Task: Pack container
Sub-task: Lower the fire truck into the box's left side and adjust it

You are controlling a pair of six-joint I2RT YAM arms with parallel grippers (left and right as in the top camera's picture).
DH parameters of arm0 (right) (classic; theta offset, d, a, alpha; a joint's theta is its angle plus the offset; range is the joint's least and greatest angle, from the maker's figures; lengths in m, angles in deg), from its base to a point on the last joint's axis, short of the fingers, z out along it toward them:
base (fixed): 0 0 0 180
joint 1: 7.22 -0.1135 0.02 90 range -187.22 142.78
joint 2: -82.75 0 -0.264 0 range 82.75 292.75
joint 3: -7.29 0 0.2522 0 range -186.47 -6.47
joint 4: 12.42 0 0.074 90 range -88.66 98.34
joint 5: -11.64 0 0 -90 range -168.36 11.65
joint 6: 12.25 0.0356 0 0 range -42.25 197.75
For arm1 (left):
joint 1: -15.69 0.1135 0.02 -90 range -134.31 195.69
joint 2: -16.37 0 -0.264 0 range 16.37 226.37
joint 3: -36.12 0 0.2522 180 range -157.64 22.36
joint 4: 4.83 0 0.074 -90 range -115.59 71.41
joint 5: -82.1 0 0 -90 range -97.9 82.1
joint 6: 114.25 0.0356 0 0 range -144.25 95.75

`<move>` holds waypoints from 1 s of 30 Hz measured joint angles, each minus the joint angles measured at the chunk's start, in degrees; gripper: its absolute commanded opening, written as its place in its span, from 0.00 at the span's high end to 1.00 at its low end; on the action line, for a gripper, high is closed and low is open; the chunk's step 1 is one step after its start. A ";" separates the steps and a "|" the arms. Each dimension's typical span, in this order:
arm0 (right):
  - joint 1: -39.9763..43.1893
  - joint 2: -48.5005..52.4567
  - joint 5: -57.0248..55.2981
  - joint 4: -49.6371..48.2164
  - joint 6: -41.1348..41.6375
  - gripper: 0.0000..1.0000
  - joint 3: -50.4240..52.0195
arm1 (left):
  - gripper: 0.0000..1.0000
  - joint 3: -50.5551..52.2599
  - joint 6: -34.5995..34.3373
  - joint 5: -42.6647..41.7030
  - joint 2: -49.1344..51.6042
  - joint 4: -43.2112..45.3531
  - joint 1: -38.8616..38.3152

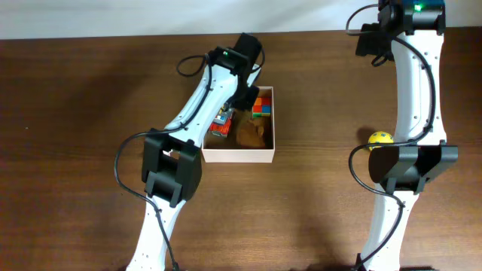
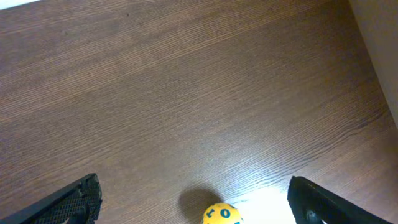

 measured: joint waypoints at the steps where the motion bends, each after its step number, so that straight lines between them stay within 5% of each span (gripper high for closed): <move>1: 0.00 0.00 0.00 0.02 0.07 0.01 0.00 | 0.78 -0.22 -0.42 0.31 0.00 0.00 0.00; 30: 0.00 0.00 0.00 0.02 0.00 0.01 0.00 | 0.78 -0.28 6.69 -4.90 0.00 1.73 0.00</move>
